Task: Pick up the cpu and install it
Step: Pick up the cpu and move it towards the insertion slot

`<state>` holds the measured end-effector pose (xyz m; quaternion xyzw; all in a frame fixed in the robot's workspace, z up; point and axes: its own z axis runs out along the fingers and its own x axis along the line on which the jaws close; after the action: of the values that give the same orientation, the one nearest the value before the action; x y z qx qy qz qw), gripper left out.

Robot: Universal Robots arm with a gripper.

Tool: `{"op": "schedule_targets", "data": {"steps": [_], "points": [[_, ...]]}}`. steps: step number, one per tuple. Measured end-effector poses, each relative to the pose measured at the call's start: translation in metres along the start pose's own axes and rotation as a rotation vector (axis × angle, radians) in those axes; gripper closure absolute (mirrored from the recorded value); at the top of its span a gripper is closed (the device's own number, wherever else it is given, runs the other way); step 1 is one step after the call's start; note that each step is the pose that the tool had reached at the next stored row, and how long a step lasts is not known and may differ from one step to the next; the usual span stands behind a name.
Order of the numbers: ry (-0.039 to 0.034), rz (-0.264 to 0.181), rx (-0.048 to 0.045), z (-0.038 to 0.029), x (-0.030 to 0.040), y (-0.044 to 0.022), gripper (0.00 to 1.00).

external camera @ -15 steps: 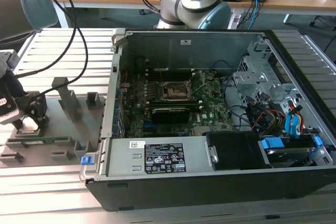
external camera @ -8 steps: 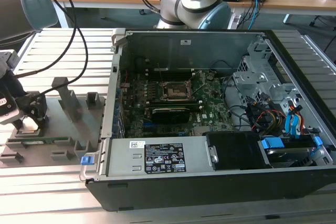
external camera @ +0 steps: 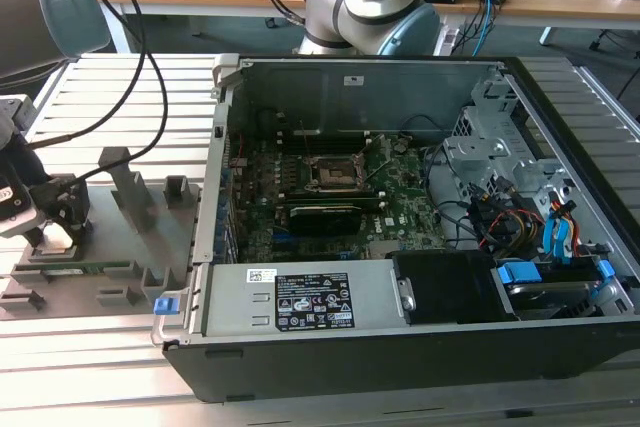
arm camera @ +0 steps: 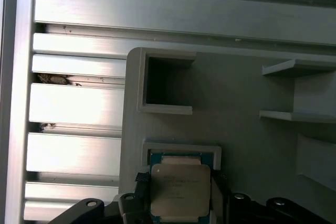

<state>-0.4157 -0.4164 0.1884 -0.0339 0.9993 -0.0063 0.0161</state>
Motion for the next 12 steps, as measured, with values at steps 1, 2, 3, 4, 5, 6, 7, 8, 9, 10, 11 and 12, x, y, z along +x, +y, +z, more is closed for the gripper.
{"op": "schedule_targets", "data": {"steps": [1, 2, 3, 4, 5, 6, 7, 8, 9, 10, 11, 12], "points": [[-0.0001, 0.000, 0.0000, 0.0000, 0.0000, 0.0000, 0.45], [0.0000, 0.000, 0.0001, 0.0000, 0.0000, 0.0000, 0.45], [0.0000, 0.000, 0.0001, 0.0000, 0.0000, 0.0000, 0.45], [0.0000, 0.000, 0.0000, 0.0000, 0.0000, 0.0000, 0.45], [0.0000, 0.000, 0.0001, 0.0000, 0.0000, 0.0000, 0.45], [0.0000, 0.000, 0.0001, 0.0000, 0.0000, 0.0000, 0.45], [0.0000, 0.000, 0.0001, 0.0000, 0.0000, 0.0000, 0.45], [0.0000, 0.000, 0.0002, 0.0000, 0.0000, 0.0000, 0.45], [0.0000, 0.000, 0.0002, -0.0001, 0.0000, 0.0000, 0.45], [-0.0004, 0.000, 0.0002, -0.0002, -0.0001, 0.0000, 0.45], [-0.0005, 0.000, 0.0001, -0.0015, -0.0001, 0.0000, 0.45], [0.0000, 0.000, 0.0005, -0.0040, -0.0001, 0.0000, 0.45]]}}
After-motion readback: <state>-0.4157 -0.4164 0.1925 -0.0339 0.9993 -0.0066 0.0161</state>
